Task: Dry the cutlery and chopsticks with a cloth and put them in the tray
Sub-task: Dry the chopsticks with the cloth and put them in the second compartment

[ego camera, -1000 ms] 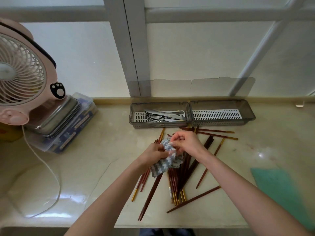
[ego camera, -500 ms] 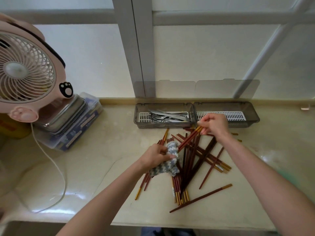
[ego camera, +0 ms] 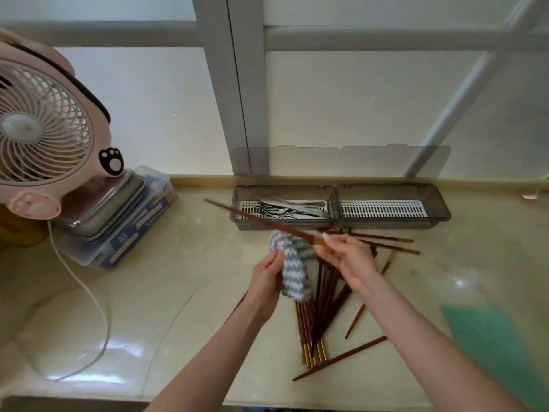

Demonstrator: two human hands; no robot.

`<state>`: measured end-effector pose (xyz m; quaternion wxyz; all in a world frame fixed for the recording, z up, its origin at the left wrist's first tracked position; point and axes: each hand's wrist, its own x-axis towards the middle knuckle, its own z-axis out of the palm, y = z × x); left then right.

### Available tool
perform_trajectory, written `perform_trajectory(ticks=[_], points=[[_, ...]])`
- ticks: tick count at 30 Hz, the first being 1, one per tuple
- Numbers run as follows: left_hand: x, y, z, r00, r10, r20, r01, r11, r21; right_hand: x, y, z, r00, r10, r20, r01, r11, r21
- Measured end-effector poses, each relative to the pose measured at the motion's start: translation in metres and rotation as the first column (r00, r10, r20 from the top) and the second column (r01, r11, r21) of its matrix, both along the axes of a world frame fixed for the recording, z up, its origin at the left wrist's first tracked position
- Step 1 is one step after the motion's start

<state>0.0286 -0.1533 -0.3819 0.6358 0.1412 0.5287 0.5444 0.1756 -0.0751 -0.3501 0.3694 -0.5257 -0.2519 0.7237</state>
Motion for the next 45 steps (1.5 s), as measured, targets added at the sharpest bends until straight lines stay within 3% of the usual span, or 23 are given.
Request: perform_trajectory(ticks=[5,10,19,22,27,30,33,35,38,40,45], points=[[0.004,0.016,0.004,0.995,0.099,0.023,-0.100,0.994,0.051,-0.017,-0.030,-0.010,0.993,0.039,0.109,-0.045,0.997,0.058],[0.009,0.019,0.008,0.983,0.185,-0.015,-0.185,0.982,-0.041,-0.013,-0.041,-0.012,0.970,0.175,0.166,-0.191,0.978,0.087],[0.013,0.032,0.015,0.974,0.217,-0.056,-0.224,0.963,-0.153,-0.007,-0.039,-0.011,0.956,0.211,0.205,-0.236,0.966,0.105],[-0.001,0.044,0.023,0.946,0.323,-0.003,-0.320,0.934,-0.159,0.009,-0.031,-0.008,0.948,0.268,0.171,-0.289,0.951,0.112],[-0.033,0.060,0.034,0.925,0.373,-0.073,-0.379,0.920,-0.101,0.056,-0.018,-0.013,0.918,0.385,0.099,-0.390,0.920,0.036],[-0.036,0.064,0.037,0.893,0.441,-0.092,-0.449,0.888,-0.096,0.083,-0.005,-0.017,0.919,0.353,0.177,-0.361,0.933,0.009],[-0.037,0.067,0.037,0.865,0.487,-0.119,-0.496,0.865,-0.071,0.116,0.015,-0.022,0.939,0.193,0.284,-0.212,0.977,0.036],[-0.034,0.066,0.036,0.904,0.401,-0.146,-0.414,0.907,-0.073,0.143,0.035,-0.024,0.945,0.018,0.328,-0.048,0.995,0.086],[-0.022,0.058,0.037,0.988,0.080,-0.135,-0.096,0.988,-0.119,0.182,0.072,-0.022,0.903,-0.206,0.378,0.142,0.971,0.191],[-0.012,0.051,0.037,0.993,-0.059,-0.104,0.047,0.993,-0.112,0.203,0.099,-0.019,0.849,-0.295,0.439,0.184,0.943,0.278],[0.004,0.039,0.038,0.967,-0.181,-0.180,0.163,0.981,-0.108,0.235,0.164,-0.024,0.701,-0.389,0.597,0.184,0.909,0.375]])
